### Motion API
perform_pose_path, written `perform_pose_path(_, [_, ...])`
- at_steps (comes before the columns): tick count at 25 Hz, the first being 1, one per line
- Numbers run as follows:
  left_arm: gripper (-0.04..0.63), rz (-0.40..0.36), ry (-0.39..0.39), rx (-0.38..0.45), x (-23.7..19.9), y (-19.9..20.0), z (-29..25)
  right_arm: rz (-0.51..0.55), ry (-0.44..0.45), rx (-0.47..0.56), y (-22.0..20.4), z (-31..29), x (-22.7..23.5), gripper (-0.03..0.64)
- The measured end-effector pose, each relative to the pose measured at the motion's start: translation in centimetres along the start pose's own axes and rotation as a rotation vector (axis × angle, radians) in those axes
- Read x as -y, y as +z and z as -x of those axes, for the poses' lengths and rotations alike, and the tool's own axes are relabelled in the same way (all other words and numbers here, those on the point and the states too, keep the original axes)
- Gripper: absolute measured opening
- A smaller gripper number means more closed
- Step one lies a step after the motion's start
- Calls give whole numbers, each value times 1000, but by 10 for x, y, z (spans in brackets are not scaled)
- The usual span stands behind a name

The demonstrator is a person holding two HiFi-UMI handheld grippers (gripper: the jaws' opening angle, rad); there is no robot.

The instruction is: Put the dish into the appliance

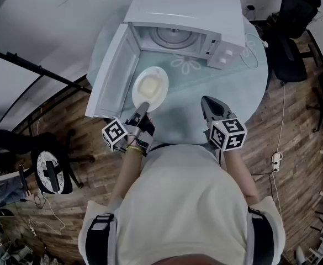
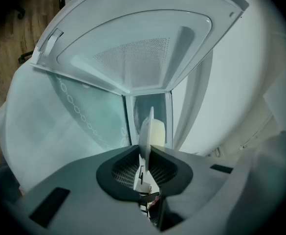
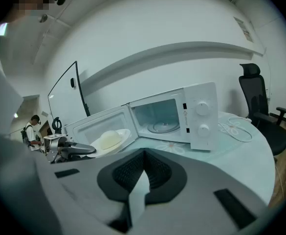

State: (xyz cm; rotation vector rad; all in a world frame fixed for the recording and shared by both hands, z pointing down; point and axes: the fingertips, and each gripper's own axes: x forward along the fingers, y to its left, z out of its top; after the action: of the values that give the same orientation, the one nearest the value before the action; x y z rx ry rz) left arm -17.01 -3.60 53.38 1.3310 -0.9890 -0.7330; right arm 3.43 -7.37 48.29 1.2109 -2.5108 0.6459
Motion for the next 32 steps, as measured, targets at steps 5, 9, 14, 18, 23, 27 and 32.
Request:
perform_pose_path(5, [48, -1, 0, -5, 1, -1, -1, 0, 1, -2, 0, 0, -2, 6])
perform_pose_path(9, [48, 11, 30, -9, -3, -3, -3, 6, -12, -5, -1, 0, 0, 6])
perform_pose_path(14, [48, -14, 23, -24, -3, -6, -16, -14, -18, 4, -1, 1, 4, 6])
perform_pose_path(18, [48, -18, 42, -25, -5, -5, -29, -26, -10, 2, -1, 3, 7, 6])
perform_pose_path(23, [48, -11, 44, -20, -5, -6, -50, -31, -9, 4, 1, 5, 14, 6])
perform_pose_path(27, [48, -16, 49, -18, -6, -7, -66, -30, -10, 4, 2, 8, 20, 6])
perform_pose_path(32, [48, -6, 56, -17, -9, -5, -87, -30, -10, 3, 2, 12, 26, 6])
